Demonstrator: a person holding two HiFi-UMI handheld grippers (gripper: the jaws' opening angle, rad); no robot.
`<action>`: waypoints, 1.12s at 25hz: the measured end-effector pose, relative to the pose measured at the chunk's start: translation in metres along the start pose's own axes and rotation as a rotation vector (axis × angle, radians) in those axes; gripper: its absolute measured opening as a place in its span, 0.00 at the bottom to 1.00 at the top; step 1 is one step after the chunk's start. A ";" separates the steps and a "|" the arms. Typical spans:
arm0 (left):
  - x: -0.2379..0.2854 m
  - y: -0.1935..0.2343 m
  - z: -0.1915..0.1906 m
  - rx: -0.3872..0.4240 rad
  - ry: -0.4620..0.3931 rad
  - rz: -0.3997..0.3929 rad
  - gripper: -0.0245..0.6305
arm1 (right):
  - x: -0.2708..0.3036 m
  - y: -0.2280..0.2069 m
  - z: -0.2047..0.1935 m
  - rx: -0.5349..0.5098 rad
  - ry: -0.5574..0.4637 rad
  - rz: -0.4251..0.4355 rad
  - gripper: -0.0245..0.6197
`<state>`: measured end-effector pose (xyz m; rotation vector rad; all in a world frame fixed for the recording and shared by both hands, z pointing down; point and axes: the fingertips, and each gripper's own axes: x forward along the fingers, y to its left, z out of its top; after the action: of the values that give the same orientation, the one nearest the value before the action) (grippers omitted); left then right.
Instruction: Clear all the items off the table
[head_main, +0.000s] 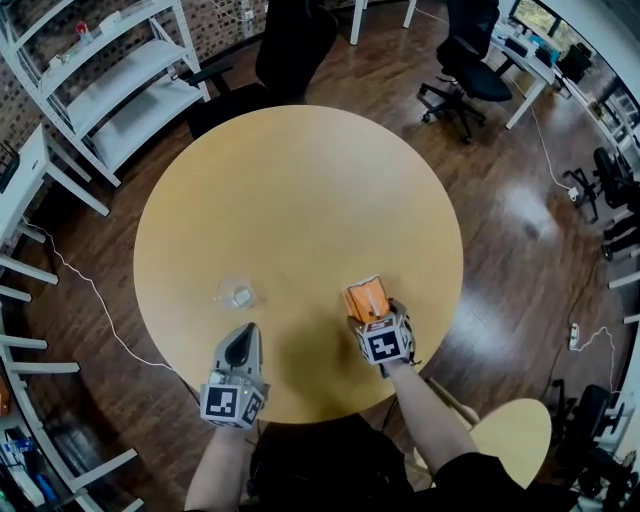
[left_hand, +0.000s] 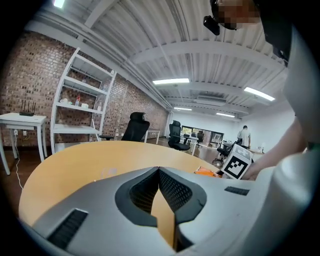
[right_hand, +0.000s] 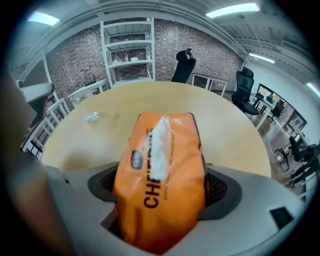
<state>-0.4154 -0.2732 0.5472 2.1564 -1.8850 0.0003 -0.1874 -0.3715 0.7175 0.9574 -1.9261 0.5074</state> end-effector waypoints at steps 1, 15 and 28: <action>0.001 0.000 -0.002 -0.002 0.008 -0.003 0.04 | 0.000 0.002 0.004 -0.002 -0.002 0.009 0.74; 0.006 -0.009 0.017 0.030 -0.012 -0.112 0.04 | -0.064 -0.003 0.010 0.141 -0.247 -0.046 0.80; -0.015 -0.067 0.052 0.034 -0.106 -0.411 0.04 | -0.282 -0.013 -0.023 0.399 -0.751 -0.424 0.28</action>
<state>-0.3614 -0.2620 0.4810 2.5718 -1.4650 -0.1685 -0.0811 -0.2463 0.4865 1.9782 -2.1958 0.2991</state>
